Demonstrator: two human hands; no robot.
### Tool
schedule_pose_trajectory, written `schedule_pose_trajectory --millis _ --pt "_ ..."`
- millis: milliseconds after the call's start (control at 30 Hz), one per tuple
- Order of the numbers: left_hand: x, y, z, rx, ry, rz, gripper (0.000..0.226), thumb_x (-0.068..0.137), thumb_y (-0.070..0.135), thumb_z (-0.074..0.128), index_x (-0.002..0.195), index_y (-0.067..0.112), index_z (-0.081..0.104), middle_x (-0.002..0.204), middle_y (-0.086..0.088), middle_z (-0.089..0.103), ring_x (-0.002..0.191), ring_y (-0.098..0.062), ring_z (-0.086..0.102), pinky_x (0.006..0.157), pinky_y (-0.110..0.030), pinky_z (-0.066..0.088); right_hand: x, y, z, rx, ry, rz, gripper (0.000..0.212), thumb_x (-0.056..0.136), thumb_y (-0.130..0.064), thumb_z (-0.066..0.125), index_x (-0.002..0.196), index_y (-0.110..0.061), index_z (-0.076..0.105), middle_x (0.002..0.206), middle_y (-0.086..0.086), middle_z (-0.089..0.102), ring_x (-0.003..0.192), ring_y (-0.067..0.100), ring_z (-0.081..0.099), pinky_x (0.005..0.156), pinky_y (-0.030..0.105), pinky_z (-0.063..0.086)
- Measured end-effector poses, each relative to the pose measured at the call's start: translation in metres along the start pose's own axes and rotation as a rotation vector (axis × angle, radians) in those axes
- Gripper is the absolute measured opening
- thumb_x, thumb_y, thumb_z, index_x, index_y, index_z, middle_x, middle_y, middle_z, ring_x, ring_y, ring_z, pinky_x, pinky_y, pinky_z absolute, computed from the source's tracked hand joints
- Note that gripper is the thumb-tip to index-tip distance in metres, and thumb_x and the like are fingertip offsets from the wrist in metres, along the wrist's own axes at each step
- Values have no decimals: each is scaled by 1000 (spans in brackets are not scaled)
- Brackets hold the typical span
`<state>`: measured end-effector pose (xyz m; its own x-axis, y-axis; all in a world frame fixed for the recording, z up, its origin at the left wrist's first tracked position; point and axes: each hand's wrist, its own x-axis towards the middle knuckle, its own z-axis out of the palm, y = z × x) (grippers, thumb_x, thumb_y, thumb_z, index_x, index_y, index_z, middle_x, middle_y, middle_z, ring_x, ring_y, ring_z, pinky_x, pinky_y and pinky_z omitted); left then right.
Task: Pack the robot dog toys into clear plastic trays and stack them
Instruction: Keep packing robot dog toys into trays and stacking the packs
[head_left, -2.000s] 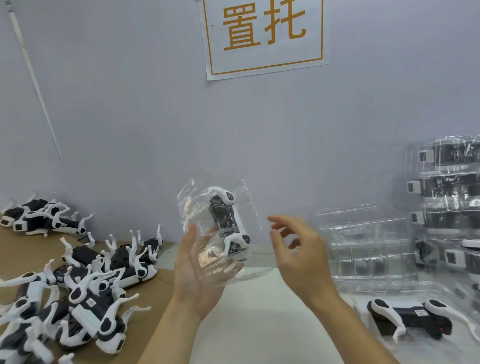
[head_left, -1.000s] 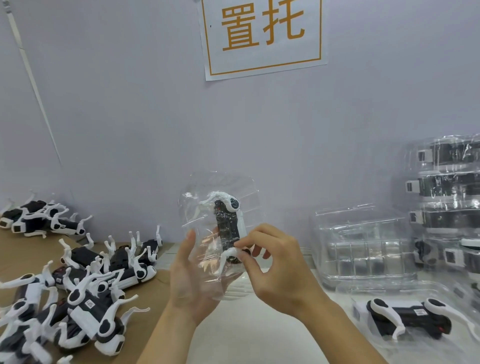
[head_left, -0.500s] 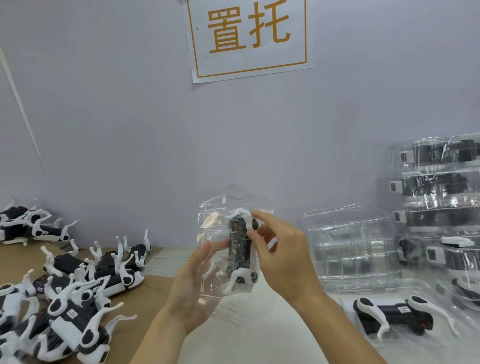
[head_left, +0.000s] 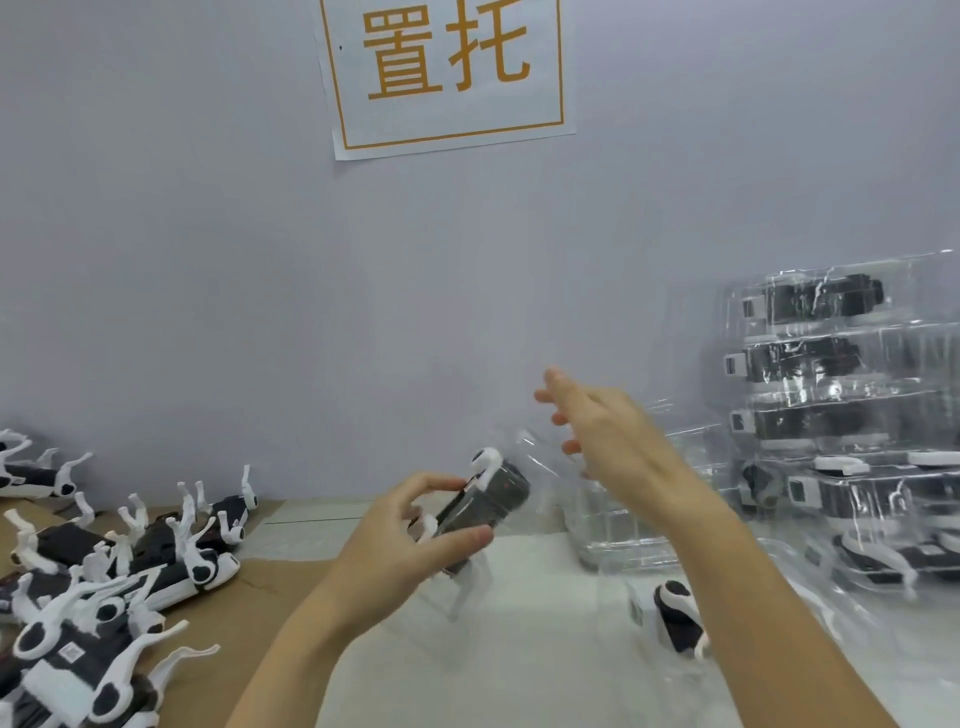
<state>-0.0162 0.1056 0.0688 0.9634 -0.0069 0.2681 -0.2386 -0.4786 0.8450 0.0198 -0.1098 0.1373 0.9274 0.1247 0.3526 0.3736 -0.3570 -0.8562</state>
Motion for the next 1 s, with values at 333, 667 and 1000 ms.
schedule_pose_trajectory --millis 333,667,1000 --pt "-10 59 39 501 -62 125 72 48 86 55 113 55 52 121 35 44 113 9 38 110 -35 31 -19 -19 -51 -601 -177 185 38 90 -28 59 128 -23 58 121 1 63 104 23 63 91 35 54" --pt "24 120 131 674 -357 231 72 65 78 71 127 50 47 133 17 42 119 -15 29 99 -37 27 -29 -12 -120 -248 309 72 29 92 -26 57 119 -30 65 114 -2 67 99 17 64 86 30 49" --pt "18 109 158 237 -231 344 48 72 80 51 101 46 68 123 25 63 129 -3 47 114 -45 30 -14 11 -105 -421 23 179 35 93 -32 61 128 -30 61 126 -1 63 107 17 62 87 26 43"
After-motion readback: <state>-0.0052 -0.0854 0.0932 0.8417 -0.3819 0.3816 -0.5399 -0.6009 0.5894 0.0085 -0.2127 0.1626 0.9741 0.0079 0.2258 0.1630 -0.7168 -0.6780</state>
